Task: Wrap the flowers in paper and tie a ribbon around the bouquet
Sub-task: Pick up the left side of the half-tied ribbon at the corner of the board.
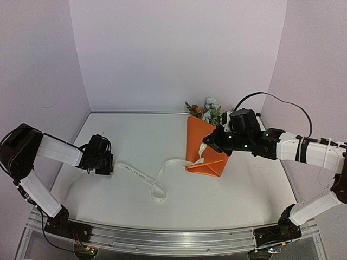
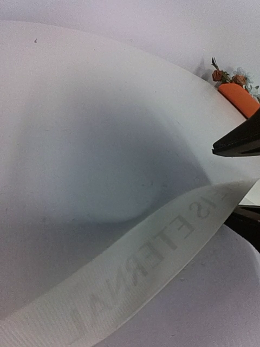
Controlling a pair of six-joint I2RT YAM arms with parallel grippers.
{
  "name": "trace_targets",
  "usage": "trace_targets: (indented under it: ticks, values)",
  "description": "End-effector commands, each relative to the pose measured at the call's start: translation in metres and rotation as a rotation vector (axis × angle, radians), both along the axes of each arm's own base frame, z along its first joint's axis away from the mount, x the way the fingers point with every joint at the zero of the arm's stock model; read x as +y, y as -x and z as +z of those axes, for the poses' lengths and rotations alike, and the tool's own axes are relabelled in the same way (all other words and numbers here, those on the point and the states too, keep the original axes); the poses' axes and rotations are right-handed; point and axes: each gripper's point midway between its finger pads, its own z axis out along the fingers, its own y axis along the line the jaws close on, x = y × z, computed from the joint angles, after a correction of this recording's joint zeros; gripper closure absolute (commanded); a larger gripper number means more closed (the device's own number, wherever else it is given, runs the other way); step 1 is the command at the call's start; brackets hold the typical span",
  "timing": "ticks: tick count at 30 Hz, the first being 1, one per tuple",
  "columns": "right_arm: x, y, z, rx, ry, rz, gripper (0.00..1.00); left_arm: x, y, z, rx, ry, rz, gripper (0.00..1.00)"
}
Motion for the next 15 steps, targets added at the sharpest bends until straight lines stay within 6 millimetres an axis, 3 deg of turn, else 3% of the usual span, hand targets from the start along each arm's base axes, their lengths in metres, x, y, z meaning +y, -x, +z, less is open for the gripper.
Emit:
trace_targets:
  ticks: [1,6,10,15]
  values:
    - [-0.016,0.003,0.009,-0.046,0.036,-0.037,1.00,0.015,0.007,-0.021,0.056,-0.011,0.024,0.73]
    - [-0.047,0.001,0.007,-0.050,0.077,-0.110,1.00,0.043,-0.004,-0.008,0.021,-0.126,-0.050,0.99]
    - [-0.103,-0.004,0.001,-0.032,0.147,-0.248,1.00,0.080,-0.012,0.027,0.017,-0.354,-0.142,1.00]
    - [-0.184,-0.002,0.000,-0.007,0.276,-0.457,1.00,0.113,-0.022,0.092,-0.048,-0.603,-0.206,1.00]
